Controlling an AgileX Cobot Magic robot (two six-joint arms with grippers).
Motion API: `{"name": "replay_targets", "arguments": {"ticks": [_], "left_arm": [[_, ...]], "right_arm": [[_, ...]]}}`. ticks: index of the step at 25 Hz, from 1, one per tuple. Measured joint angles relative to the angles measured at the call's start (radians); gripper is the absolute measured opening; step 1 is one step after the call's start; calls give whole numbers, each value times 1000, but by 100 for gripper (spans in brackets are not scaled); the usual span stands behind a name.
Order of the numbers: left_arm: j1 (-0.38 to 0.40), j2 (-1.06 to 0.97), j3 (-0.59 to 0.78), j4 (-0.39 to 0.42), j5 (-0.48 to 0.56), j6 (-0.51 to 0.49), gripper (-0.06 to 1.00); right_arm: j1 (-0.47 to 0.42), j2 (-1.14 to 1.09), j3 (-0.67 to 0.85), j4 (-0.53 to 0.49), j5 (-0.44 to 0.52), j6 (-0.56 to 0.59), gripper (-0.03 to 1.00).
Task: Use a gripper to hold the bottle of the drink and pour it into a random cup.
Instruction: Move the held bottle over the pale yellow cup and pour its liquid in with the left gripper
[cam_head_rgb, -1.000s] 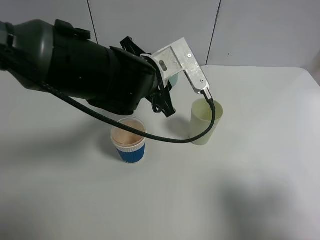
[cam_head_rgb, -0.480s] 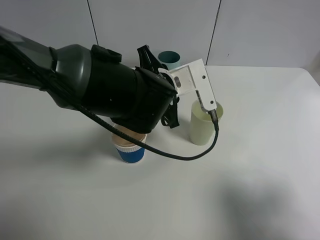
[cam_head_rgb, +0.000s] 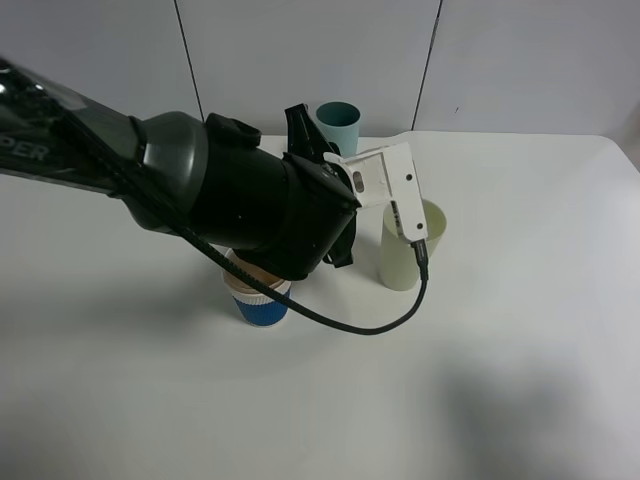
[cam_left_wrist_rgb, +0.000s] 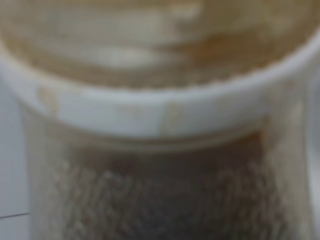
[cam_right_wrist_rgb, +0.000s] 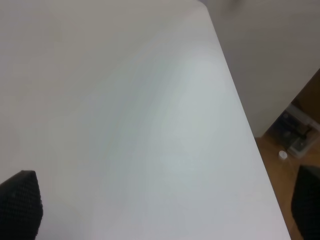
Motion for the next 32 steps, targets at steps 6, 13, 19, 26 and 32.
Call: {"name": "replay_targets", "arguments": {"ticks": [6, 13, 19, 26, 32], "left_arm": [[-6, 16, -2, 8, -28, 57, 33], [-10, 61, -63, 6, -63, 101, 33], [-10, 69, -73, 15, -71, 136, 33], [-10, 69, -73, 60, -101, 174, 33], [-11, 69, -73, 91, -108, 179, 33]], "right_arm": [[0, 0, 0, 0, 0, 0, 99], [0, 0, 0, 0, 0, 0, 99], [0, 0, 0, 0, 0, 0, 99], [0, 0, 0, 0, 0, 0, 99], [0, 0, 0, 0, 0, 0, 99]]}}
